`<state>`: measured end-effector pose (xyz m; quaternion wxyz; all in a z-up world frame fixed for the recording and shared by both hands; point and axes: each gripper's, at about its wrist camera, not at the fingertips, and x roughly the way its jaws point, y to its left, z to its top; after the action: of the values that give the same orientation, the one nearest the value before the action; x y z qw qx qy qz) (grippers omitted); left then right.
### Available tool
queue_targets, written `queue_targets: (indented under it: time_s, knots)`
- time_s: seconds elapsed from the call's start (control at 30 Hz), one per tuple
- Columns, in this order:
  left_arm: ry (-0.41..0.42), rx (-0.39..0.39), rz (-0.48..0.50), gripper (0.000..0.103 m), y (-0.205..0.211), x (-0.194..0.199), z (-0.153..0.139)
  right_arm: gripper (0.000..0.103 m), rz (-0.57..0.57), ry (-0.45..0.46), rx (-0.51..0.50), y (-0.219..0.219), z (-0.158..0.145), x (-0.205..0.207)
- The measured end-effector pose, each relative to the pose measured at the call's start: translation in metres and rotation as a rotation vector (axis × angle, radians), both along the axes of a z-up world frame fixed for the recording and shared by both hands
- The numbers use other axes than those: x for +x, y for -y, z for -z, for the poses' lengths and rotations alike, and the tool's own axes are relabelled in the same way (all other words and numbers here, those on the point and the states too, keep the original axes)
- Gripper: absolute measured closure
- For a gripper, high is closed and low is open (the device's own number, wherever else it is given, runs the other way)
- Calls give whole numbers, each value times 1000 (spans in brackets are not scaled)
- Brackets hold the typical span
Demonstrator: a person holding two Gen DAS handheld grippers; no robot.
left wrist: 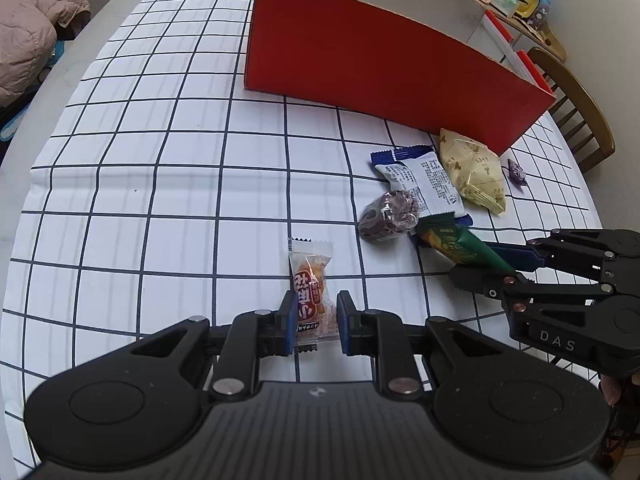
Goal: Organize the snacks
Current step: 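Grasp the small orange candy with the left tool while the right tool grasps the green bar, then carry both snacks into the red box and open both tools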
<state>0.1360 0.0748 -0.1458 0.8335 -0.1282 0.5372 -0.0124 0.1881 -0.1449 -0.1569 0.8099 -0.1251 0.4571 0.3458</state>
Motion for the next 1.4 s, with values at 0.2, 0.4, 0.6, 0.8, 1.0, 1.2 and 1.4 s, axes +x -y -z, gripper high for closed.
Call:
queue_targets:
  time_s: [0.2,0.4,0.6,0.8,1.0,1.2,1.4]
  knots:
    - [1,-5,9,83,0,-2,-1,74,6,-24,17,1,2,-1]
    - [1,-5,8,83,0,-2,-2,50,-27,-48,14,-5,9,-3]
    - [0,-4,5,83,0,-5,-2,5,-55,-53,-9,-15,16,-2]
    - [-3,-2,0,83,0,-8,-2,5,-10,-28,-19,-17,19,4]
    - [-4,-4,-5,83,-1,-7,-2,24,-80,64,-89,-29,18,-10]
    - [-4,-8,-9,83,0,-7,-1,58,-75,62,-66,-29,10,-7]
    - [6,-14,-25,83,-2,-9,-4,59,-29,79,-41,-21,3,-12]
